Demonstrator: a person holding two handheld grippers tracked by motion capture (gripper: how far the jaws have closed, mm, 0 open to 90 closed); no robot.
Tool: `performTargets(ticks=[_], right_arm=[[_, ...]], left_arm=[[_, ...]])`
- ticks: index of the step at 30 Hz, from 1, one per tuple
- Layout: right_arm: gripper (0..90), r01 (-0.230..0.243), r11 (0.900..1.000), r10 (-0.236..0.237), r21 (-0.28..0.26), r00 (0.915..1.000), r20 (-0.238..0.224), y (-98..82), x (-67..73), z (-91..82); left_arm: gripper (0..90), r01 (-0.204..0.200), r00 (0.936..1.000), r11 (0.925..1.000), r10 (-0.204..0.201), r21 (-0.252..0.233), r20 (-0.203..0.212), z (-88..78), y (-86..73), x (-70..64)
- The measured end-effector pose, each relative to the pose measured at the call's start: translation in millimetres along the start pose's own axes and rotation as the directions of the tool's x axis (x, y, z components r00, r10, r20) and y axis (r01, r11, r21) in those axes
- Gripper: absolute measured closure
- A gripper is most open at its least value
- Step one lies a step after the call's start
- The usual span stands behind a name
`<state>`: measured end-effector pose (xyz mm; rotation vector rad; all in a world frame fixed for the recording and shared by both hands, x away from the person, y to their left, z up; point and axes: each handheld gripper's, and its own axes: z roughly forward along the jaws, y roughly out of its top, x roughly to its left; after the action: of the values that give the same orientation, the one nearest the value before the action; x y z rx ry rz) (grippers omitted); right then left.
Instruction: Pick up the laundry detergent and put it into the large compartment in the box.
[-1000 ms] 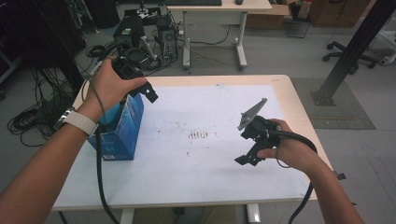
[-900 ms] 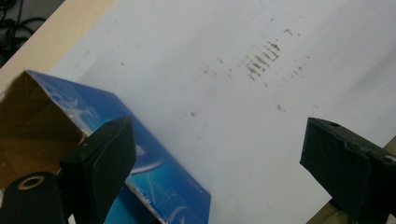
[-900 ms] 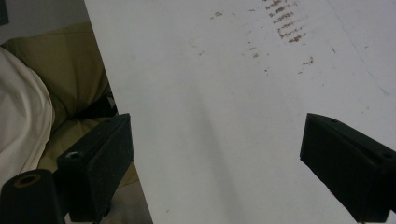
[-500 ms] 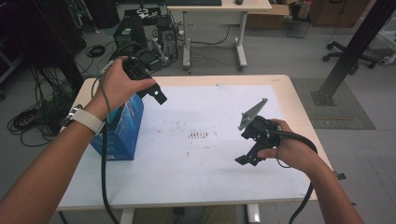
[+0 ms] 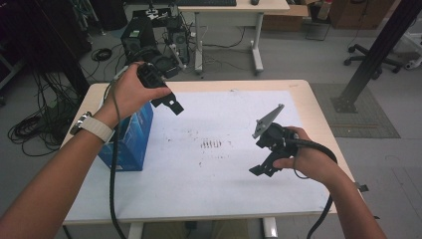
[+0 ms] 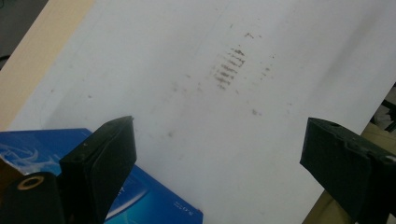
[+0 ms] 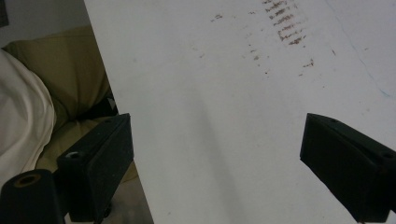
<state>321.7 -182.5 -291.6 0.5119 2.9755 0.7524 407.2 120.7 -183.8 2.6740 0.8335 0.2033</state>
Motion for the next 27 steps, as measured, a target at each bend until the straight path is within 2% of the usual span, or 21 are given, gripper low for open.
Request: performTargets(ticks=[13,27], right_arm=[[9.8,0.004,1.0,-0.004,-0.008,1.0,0.0,2.1,0.6,-1.5],[9.8,0.001,1.0,-0.001,-0.012,1.0,0.005,0.3,0.6,-2.3]], left_arm=[[10.6,-0.086,0.9956,0.9963,0.086,-0.001,0.037,5.5,5.9,-11.0],[10.7,-0.135,0.99,0.9908,0.135,-0.011,0.041,10.0,7.5,-18.1]])
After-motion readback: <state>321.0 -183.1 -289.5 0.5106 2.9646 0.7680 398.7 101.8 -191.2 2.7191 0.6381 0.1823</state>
